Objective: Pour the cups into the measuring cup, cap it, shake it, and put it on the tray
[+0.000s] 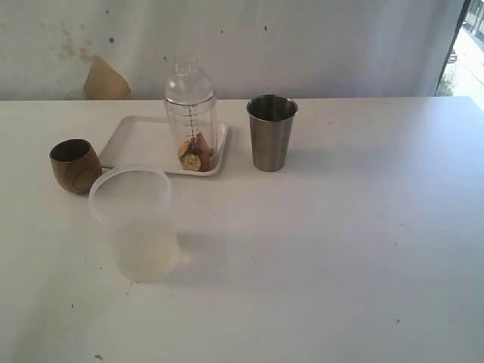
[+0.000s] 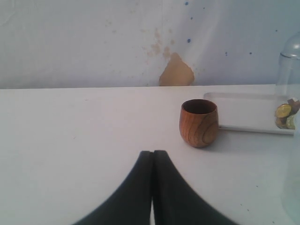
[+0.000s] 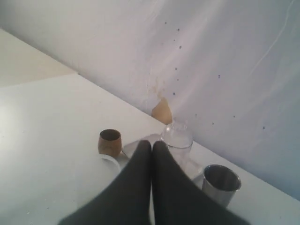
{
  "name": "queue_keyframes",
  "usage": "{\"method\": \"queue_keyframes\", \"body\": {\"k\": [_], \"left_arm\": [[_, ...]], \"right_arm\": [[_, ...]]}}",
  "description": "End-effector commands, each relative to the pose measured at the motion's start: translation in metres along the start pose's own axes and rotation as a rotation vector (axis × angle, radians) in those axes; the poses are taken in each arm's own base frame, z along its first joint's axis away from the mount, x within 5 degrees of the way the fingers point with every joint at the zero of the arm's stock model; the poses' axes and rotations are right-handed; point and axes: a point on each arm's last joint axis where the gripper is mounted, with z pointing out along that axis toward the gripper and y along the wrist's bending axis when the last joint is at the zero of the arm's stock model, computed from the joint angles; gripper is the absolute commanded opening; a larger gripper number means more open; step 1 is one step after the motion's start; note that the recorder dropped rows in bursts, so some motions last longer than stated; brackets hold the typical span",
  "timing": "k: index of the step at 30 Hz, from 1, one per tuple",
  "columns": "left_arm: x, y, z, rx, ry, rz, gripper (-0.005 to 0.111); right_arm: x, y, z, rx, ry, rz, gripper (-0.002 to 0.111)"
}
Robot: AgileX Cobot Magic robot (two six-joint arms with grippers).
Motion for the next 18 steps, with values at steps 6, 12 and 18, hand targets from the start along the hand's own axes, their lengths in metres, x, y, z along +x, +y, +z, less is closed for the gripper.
{"method": "queue_keyframes", "body": {"k": [6, 12, 18], "left_arm": [[0.0, 0.0, 0.0, 0.001, -0.009, -0.004, 0.0], [0.0, 0.0, 0.0, 0.001, -0.009, -0.004, 0.0], [0.0, 0.0, 0.0, 0.001, -0.009, -0.004, 0.0]], "right_arm": [[0.028, 0.018, -0.091, -0.044, -0.006, 0.092, 0.0], [0.033, 0.023, -0.129, -0.038, -0.128, 0.072, 0.0], [0.039, 0.027, -0.154, -0.034, -0.214, 0.059, 0.0]]}}
